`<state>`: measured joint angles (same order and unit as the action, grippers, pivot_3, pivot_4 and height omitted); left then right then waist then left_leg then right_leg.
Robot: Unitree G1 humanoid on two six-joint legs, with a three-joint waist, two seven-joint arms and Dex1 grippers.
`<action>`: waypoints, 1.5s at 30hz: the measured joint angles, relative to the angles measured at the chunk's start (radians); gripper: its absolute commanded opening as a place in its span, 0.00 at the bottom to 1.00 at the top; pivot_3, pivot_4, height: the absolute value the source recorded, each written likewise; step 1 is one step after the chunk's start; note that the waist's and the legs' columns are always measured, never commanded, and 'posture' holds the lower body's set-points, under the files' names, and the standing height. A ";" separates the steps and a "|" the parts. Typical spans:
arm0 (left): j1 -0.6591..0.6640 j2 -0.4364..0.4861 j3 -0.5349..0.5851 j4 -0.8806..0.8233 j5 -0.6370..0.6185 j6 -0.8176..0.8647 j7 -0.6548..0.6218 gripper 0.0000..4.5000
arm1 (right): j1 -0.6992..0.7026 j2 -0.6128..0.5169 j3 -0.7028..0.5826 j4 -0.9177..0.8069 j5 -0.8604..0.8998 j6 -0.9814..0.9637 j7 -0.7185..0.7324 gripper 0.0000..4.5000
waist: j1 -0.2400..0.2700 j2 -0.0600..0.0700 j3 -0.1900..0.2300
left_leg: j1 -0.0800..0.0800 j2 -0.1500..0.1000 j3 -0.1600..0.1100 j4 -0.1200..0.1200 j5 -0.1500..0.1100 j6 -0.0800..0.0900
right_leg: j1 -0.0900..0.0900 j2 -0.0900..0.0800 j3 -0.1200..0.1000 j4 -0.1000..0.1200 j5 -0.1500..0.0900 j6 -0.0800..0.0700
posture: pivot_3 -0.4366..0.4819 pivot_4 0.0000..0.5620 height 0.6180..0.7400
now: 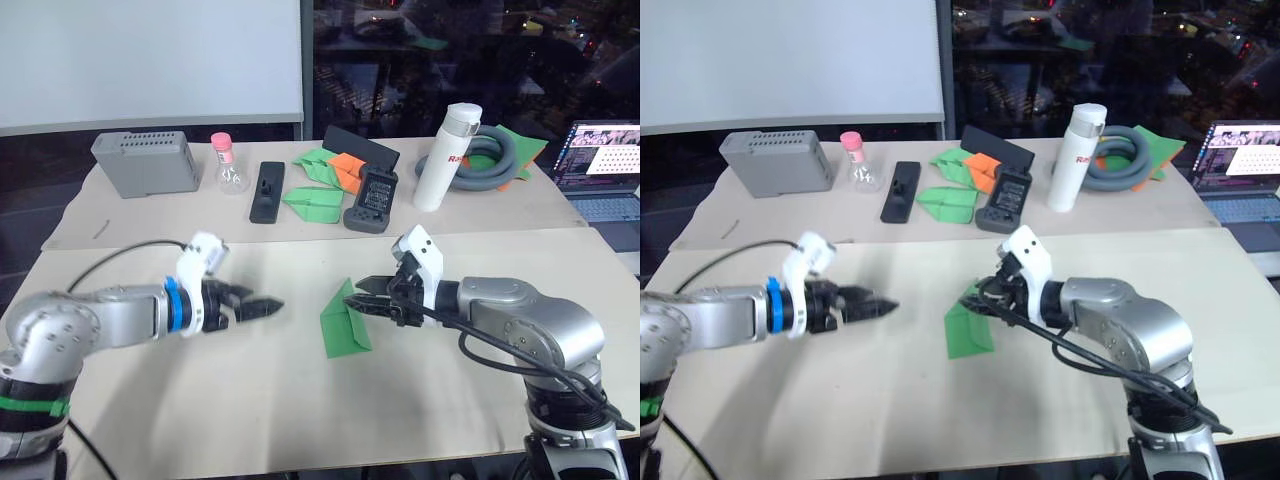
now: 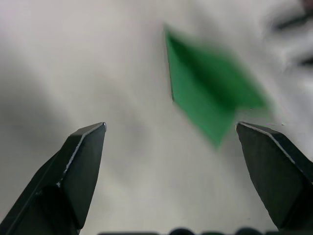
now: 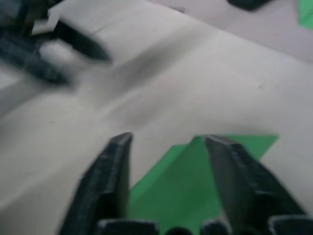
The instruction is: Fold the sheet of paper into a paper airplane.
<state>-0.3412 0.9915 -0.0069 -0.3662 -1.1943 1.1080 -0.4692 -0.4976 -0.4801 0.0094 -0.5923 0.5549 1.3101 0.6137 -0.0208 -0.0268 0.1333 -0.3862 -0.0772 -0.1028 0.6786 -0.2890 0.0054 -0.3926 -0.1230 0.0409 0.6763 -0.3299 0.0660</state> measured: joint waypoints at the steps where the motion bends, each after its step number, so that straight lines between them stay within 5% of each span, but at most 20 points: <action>1: 0.001 0.016 -0.031 0.003 0.070 -0.051 -0.095 1.00 | 0.004 -0.008 0.018 -0.015 -0.007 0.023 -0.036 0.90 | 0.004 0.002 0.001 | -0.001 0.001 0.000 0.000 0.000 -0.001 | -0.001 0.000 0.000 0.000 0.000 0.000 | 0.48 0.27 1.00; 3: -0.002 0.041 -0.068 0.019 0.180 -0.134 -0.223 1.00 | 0.005 0.025 0.029 -0.032 -0.020 0.075 -0.100 0.99 | 0.004 0.002 0.002 | -0.002 0.003 0.000 -0.001 0.001 -0.002 | -0.003 0.002 0.000 0.000 0.000 0.000 | 0.48 0.27 1.00; 11: -0.027 -0.013 -0.148 0.076 0.404 -0.256 -0.408 1.00 | 0.011 0.106 0.116 -0.066 -0.073 0.210 -0.293 0.99 | -0.004 0.003 0.002 | -0.006 0.003 0.000 0.000 0.001 -0.002 | -0.011 0.002 0.001 0.009 0.000 0.000 | 0.48 0.27 1.00; 23: -0.011 -0.039 -0.130 0.108 0.528 -0.283 -0.468 1.00 | -0.078 -0.123 0.261 -0.066 -0.122 0.111 -0.259 0.11 | -0.026 0.002 0.002 | -0.006 0.003 0.000 0.000 0.001 -0.002 | -0.011 0.003 0.000 0.010 0.000 0.000 | 0.48 0.27 1.00; 25: -0.011 -0.045 -0.114 0.111 0.535 -0.290 -0.469 1.00 | -0.114 -0.178 0.300 -0.064 -0.135 0.032 -0.209 0.00 | -0.026 0.002 0.002 | -0.006 0.003 0.000 0.000 0.001 -0.001 | -0.011 0.003 0.000 0.010 0.000 0.000 | 0.48 0.27 1.00; 32: 0.044 -0.060 -0.052 0.104 0.565 -0.299 -0.462 1.00 | -0.235 -0.376 0.505 0.074 -0.327 -0.504 0.101 0.00 | -0.025 0.002 0.002 | -0.006 0.003 0.000 0.001 0.001 -0.001 | -0.011 0.003 0.000 0.010 0.000 0.000 | 0.48 0.27 1.00; 40: 0.123 -0.078 0.033 0.025 0.562 -0.312 -0.459 1.00 | -0.344 -0.270 0.609 0.545 -0.639 -1.350 0.279 0.00 | -0.028 0.002 0.002 | -0.006 0.004 0.001 0.001 0.001 -0.001 | -0.011 0.003 0.000 0.010 0.000 0.000 | 0.48 0.27 1.00; 45: 0.144 -0.108 0.081 -0.005 0.563 -0.328 -0.430 1.00 | -0.341 -0.206 0.608 0.682 -0.712 -1.560 0.322 0.00 | -0.025 0.002 0.002 | -0.006 0.004 0.001 0.002 0.001 -0.001 | -0.010 0.003 -0.001 0.010 0.000 0.000 | 0.48 0.27 1.00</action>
<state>-0.1975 0.8840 0.0739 -0.3715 -0.6314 0.7797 -0.8992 -0.8383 -0.6864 0.6179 0.0896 -0.1573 -0.2496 0.9357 -0.0455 -0.0246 0.1348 -0.3921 -0.0733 -0.1020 0.6809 -0.2880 0.0043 -0.4030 -0.1199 0.0395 0.6860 -0.3297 0.0664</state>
